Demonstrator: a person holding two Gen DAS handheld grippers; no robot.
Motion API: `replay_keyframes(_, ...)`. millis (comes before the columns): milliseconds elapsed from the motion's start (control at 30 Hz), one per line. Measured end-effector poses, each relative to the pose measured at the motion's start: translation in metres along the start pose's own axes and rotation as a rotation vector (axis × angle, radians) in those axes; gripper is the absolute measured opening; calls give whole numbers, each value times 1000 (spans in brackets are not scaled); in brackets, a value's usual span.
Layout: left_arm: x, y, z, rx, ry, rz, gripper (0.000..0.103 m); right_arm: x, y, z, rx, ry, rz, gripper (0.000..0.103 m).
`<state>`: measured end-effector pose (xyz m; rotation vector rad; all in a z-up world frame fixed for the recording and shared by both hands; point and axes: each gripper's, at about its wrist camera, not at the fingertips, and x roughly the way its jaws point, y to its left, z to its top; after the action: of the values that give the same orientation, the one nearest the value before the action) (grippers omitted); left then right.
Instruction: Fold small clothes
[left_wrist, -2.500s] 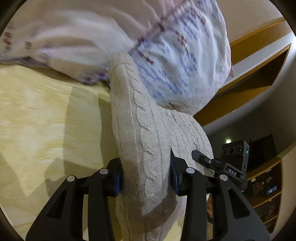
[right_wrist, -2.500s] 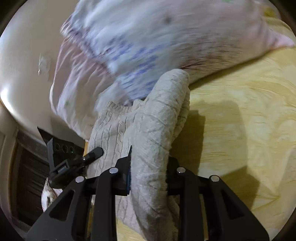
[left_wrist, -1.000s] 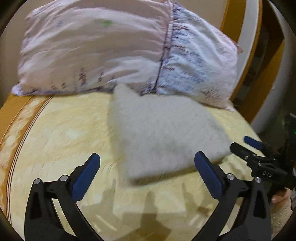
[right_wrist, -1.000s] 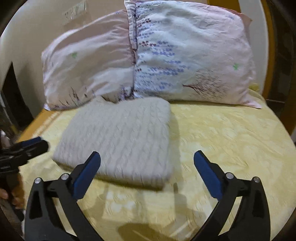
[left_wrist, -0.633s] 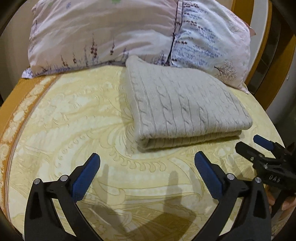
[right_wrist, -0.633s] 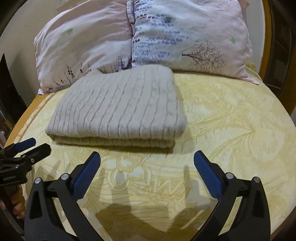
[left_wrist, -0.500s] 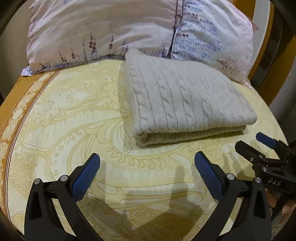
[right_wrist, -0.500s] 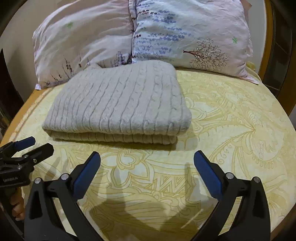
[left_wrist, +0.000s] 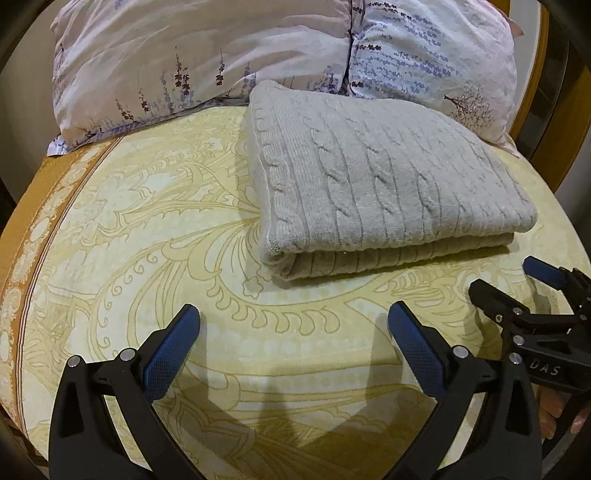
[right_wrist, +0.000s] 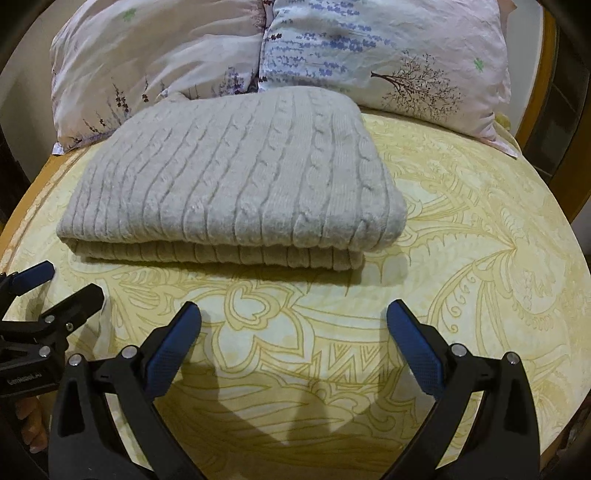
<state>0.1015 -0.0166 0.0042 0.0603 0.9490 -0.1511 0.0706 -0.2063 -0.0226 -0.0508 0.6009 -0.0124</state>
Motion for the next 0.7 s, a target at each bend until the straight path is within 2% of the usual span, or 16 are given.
replay_keyframes(100, 3, -2, 1, 24, 7, 29, 102, 0, 0, 0, -2, 2, -1, 101)
replay_keyframes(700, 6, -1, 0, 17, -15, 37, 102, 1, -2, 1, -1, 4, -1, 101)
